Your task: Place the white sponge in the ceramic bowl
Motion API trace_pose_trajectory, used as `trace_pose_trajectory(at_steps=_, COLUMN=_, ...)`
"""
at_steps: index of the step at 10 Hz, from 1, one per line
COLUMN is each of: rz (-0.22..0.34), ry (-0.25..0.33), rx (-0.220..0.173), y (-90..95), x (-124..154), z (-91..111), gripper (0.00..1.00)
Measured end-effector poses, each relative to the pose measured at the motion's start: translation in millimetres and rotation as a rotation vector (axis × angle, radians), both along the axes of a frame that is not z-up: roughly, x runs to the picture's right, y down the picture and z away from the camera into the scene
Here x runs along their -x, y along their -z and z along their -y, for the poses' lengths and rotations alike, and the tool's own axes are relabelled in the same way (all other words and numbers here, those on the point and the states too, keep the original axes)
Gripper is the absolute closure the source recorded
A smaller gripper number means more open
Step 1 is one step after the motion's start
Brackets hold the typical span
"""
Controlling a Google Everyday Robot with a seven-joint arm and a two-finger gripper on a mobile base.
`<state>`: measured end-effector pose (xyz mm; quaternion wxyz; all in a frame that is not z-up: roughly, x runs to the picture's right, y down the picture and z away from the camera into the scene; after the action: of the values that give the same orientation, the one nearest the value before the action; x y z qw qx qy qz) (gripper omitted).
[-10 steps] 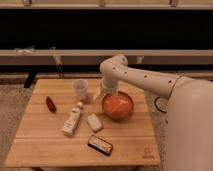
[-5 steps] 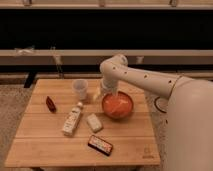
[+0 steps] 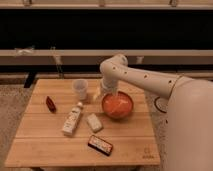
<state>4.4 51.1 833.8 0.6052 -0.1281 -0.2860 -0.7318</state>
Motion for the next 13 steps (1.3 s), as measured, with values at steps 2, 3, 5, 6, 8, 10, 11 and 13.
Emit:
trace_pose_trajectory(at_steps=2, rz=0.000, ry=0.002, rx=0.000, y=0.1, x=0, z=0, gripper=0.20)
trace_pose_trajectory(at_steps=3, rz=-0.001, ry=0.008, rx=-0.005, y=0.4, x=0, z=0, gripper=0.20)
trace_pose_trajectory(at_steps=5, rz=0.007, ry=0.045, rx=-0.027, y=8.1, x=8, z=-4, gripper=0.20)
trace_pose_trajectory(at_steps=6, rz=0.020, ry=0.083, rx=-0.043, y=19.7, x=22, z=-14, gripper=0.20)
trace_pose_trajectory(at_steps=8, rz=0.036, ry=0.132, rx=-0.064, y=40.2, x=43, z=-35, gripper=0.20)
trace_pose_trajectory(at_steps=10, rz=0.046, ry=0.182, rx=-0.069, y=56.6, x=67, z=-63, gripper=0.20)
trace_pose_trajectory(at_steps=11, rz=0.055, ry=0.213, rx=-0.064, y=59.9, x=82, z=-81, gripper=0.20)
trace_pose_trajectory(at_steps=13, rz=0.061, ry=0.265, rx=-0.054, y=55.8, x=100, z=-111, gripper=0.20)
